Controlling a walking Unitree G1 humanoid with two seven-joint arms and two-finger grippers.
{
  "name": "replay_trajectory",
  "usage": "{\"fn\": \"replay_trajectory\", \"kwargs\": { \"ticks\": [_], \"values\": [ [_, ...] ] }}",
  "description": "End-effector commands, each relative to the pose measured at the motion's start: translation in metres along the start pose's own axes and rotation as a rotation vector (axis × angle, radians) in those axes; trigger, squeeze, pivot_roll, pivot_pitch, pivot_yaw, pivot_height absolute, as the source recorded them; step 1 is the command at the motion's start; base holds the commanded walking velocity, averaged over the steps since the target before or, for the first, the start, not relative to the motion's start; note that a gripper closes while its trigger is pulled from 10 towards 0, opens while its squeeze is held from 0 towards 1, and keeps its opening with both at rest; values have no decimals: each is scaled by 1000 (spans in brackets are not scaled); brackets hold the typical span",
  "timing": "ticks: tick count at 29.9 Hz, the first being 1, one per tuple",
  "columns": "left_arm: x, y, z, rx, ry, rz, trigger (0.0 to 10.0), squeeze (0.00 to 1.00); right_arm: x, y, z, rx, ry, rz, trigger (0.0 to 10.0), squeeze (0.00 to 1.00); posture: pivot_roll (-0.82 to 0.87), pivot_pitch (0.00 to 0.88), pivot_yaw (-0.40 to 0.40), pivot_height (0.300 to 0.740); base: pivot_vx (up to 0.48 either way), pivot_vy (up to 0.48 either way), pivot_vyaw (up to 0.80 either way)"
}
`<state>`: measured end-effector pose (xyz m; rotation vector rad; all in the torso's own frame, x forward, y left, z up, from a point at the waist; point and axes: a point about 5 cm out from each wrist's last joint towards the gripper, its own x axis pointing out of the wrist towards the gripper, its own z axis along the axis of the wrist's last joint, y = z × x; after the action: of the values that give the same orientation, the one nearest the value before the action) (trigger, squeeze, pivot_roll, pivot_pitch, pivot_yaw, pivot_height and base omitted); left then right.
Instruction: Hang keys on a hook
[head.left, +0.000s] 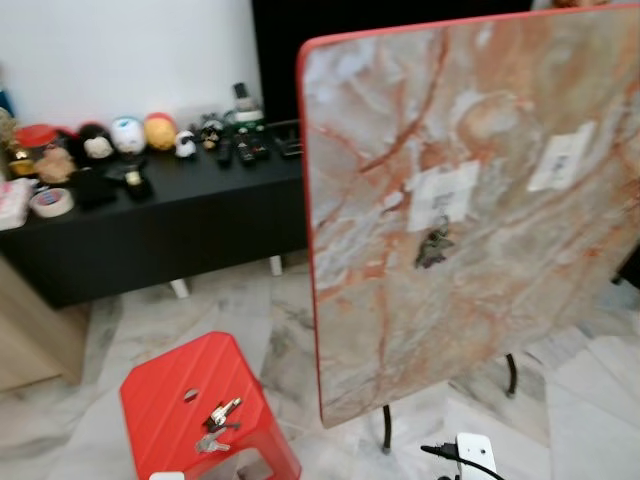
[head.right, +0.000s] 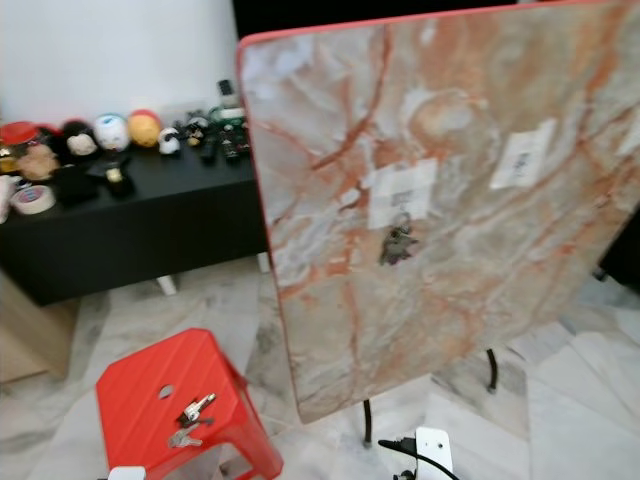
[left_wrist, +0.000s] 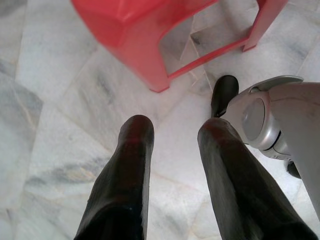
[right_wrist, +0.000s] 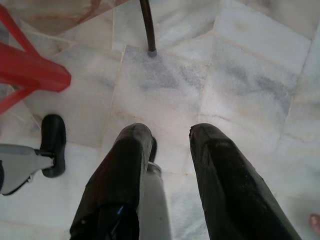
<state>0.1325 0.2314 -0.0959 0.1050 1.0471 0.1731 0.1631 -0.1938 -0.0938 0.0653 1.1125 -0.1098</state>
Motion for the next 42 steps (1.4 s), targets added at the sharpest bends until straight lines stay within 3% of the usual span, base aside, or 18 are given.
{"fn": "replay_trajectory", "kwargs": {
  "ticks": [1, 14, 28, 42],
  "values": [
    [0, -2, -3, 30, 17, -7, 10000, 0, 0, -3, 1, -7, -5, -6, 10000, 0, 41, 0, -13, 740, 0, 0, 800],
    [-1, -2, -3, 24, 5, -3, 10000, 0, 0, 12, -8, -33, 1, 24, 10000, 0, 41, 0, -11, 740, 0, 0, 800],
    [-1, 0, -6, 14, 16, 2, 10000, 0, 0, 14, -6, -20, -9, 37, 10000, 0, 48, 0, -21, 740, 0, 0, 800],
    [0, 0, -2, -9, 7, -3, 10000, 0, 0, 15, -7, 36, -12, 39, 10000, 0, 49, 0, -18, 740, 0, 0, 0]
  ]
}}
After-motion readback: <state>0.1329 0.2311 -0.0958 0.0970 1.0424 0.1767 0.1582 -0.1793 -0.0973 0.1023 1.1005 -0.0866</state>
